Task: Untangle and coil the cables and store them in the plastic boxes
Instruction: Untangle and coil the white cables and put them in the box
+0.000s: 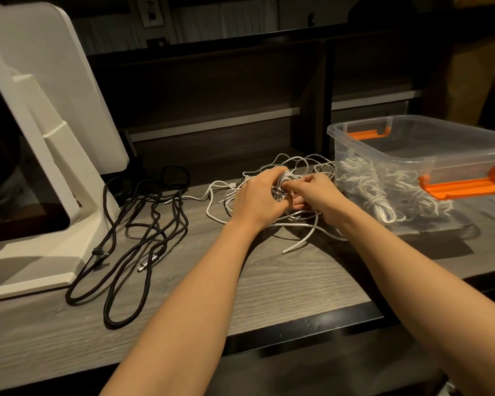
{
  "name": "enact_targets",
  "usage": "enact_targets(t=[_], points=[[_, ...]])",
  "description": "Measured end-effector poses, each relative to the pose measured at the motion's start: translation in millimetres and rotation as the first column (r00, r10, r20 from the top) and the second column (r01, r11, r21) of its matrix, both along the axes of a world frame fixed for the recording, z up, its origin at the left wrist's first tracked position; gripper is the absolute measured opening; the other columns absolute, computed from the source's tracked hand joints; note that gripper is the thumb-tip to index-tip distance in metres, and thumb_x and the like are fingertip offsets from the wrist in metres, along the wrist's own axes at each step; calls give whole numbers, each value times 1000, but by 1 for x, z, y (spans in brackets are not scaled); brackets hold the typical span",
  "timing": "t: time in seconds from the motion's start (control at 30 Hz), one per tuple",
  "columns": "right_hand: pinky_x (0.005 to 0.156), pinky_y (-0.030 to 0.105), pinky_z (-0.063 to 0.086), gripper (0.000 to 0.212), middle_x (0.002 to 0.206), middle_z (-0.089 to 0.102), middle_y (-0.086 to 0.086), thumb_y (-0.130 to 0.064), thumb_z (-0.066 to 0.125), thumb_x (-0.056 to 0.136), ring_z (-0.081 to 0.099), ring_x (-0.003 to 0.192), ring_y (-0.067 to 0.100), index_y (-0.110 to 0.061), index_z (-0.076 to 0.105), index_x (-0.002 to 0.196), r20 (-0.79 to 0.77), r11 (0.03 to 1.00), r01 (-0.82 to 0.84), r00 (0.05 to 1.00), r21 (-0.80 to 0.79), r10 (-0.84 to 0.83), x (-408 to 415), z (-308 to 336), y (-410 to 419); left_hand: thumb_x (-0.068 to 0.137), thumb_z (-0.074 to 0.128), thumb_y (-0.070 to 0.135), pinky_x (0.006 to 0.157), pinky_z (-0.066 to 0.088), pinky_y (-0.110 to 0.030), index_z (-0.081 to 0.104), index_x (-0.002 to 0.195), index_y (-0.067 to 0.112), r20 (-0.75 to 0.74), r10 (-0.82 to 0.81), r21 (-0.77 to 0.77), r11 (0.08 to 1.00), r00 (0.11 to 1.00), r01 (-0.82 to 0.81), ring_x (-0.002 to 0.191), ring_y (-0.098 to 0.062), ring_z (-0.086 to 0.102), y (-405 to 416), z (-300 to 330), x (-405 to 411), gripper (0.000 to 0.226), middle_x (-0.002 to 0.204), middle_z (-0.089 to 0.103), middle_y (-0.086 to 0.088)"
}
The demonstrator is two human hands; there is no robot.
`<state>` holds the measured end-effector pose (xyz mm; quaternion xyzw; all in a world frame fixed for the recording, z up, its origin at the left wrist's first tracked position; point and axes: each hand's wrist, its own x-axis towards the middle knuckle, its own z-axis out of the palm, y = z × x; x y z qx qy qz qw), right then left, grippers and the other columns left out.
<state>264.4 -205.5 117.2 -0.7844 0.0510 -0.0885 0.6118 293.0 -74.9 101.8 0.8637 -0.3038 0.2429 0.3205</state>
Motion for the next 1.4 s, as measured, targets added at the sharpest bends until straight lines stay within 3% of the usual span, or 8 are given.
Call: enact_targets(t=[0.13,0.3,0.5,0.67,0.83,1.0,1.17,1.4], points=[[57,19,55,14,78,66,9,-22,62,91,64,61,11,-11,57,84,51,998,9,999,-60,-6,0,-2,2,85,71,28,80,50,-29,56,130,22,0,7,-22,1000,1000,-7,101,-15,60,1,0,1,48,115,66,1],[50,16,51,29,88,64,7,-15,64,90,66,56,7,-13,48,114,138,999,-20,990,-36,25,-1,-2,-4,86,69,29,77,52,-32,60,124,22,23,17,-7,1000,1000,-17,90,-10,56,1,0,1,40,107,66,2],[57,15,53,12,79,66,5,-16,54,96,63,58,4,-10,63,99,130,976,-161,975,-143,180,0,-1,-8,92,63,31,83,49,-29,49,142,21,-23,5,17,1000,1000,-5,103,-15,62,6,-1,2,52,123,66,-1],[58,15,54,15,81,65,1,-17,48,99,64,65,3,-8,60,99,154,957,-187,962,-221,224,0,-2,-11,98,55,28,62,48,-31,29,151,21,-112,29,15,1000,993,-28,64,-9,53,4,-1,1,60,94,63,2],[70,27,56,12,83,66,3,-18,49,98,66,78,12,-10,57,96,221,933,-145,949,-329,226,5,-4,-17,97,57,27,82,55,-47,41,98,30,-332,-51,-233,972,942,-29,91,-21,64,-5,1,1,17,122,61,-7],[72,27,54,12,83,67,4,-19,51,97,66,79,16,-9,59,98,263,917,-101,941,-386,215,6,-7,-20,95,60,16,85,52,-31,65,109,15,-423,-162,-367,930,892,-5,101,-17,64,-4,5,2,16,104,68,-1],[62,18,53,20,80,67,4,-26,55,95,63,68,7,-8,64,98,200,961,-196,951,-198,235,4,-10,-20,95,58,14,82,51,-25,66,108,18,-416,-212,-308,948,884,82,95,-11,61,3,6,1,16,101,66,3],[62,22,47,23,71,64,3,-27,50,98,59,62,11,-11,62,87,176,902,-32,977,-430,119,1,-3,-12,92,62,11,64,52,-12,61,115,16,-564,-254,-355,934,785,48,88,-7,61,7,12,-10,23,102,63,2]])
